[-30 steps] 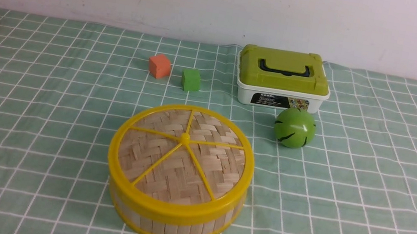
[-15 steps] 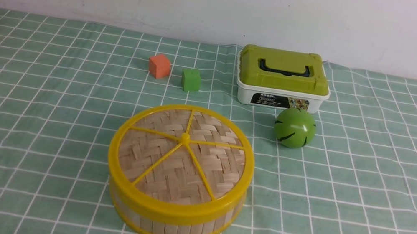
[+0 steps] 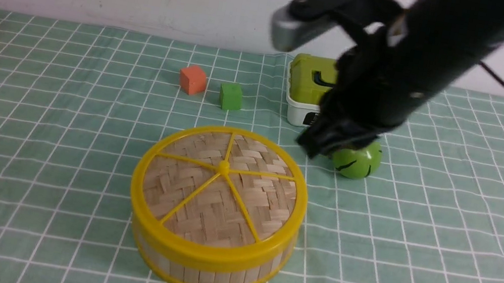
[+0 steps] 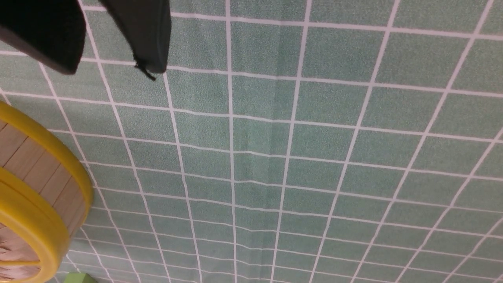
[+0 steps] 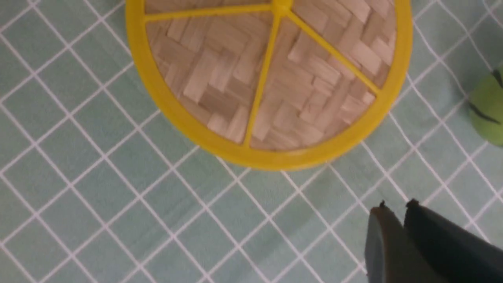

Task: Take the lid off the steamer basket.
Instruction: Use the right arm to lift the lid of the steamer

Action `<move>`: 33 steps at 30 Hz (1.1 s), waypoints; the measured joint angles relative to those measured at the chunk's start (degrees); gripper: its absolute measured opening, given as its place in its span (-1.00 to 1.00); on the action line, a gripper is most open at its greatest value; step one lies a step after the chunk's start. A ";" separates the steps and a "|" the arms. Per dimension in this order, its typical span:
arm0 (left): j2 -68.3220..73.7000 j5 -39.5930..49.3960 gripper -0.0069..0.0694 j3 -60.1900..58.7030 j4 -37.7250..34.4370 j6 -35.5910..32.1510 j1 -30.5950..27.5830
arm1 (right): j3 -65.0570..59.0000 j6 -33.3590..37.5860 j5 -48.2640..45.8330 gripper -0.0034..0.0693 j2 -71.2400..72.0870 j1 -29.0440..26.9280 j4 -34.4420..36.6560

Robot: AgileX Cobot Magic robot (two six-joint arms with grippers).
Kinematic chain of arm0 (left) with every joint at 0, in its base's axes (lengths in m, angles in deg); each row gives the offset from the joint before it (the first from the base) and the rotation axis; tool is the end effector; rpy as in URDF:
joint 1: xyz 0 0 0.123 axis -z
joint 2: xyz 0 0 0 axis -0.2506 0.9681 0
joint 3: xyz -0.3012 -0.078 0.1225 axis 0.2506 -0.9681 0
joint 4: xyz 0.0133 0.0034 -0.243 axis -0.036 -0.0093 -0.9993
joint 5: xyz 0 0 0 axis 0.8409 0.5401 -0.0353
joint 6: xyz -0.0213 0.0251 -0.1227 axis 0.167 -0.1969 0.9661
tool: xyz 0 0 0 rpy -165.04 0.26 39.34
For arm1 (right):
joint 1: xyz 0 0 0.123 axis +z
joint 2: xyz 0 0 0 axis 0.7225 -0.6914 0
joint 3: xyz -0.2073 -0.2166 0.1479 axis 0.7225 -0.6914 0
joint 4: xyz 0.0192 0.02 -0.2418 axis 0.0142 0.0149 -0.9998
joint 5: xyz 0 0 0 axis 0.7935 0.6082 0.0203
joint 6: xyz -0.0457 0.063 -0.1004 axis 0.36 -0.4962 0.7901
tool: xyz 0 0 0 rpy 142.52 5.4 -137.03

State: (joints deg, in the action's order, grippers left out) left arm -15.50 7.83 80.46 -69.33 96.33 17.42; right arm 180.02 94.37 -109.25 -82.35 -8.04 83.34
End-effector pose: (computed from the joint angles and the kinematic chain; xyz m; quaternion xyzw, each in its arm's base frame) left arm 0.0284 0.0005 0.1571 -0.0611 0.8074 -0.0639 0.5833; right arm 0.3120 0.2514 0.3867 -0.4057 0.8831 0.0727 0.2244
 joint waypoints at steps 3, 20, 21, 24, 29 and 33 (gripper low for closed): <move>0.00 0.00 -0.19 0.00 0.00 0.00 0.00 | 5.89 -0.34 0.05 -0.37 -6.77 1.73 0.00; 0.00 0.00 -0.19 0.00 0.00 0.00 0.00 | 21.20 -6.37 2.60 0.18 -27.75 2.34 -0.24; 0.00 0.00 -0.19 0.00 0.00 0.00 0.00 | 21.20 -6.37 2.65 0.12 -27.81 2.34 -0.17; 0.00 0.00 -0.19 0.00 0.00 0.00 0.00 | 21.31 -6.37 2.59 -0.10 -27.81 2.34 -0.17; 0.00 0.00 -0.19 0.00 0.00 0.00 0.00 | 21.37 -6.37 2.59 -0.63 -27.81 2.34 -0.04; 0.00 0.00 -0.19 0.00 0.00 0.00 0.00 | 22.19 -6.37 1.79 -0.70 -27.81 2.34 0.03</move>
State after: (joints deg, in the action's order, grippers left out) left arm -15.50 7.83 80.46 -69.33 96.33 17.42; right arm 202.21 88.00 -107.47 -110.16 -5.70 83.37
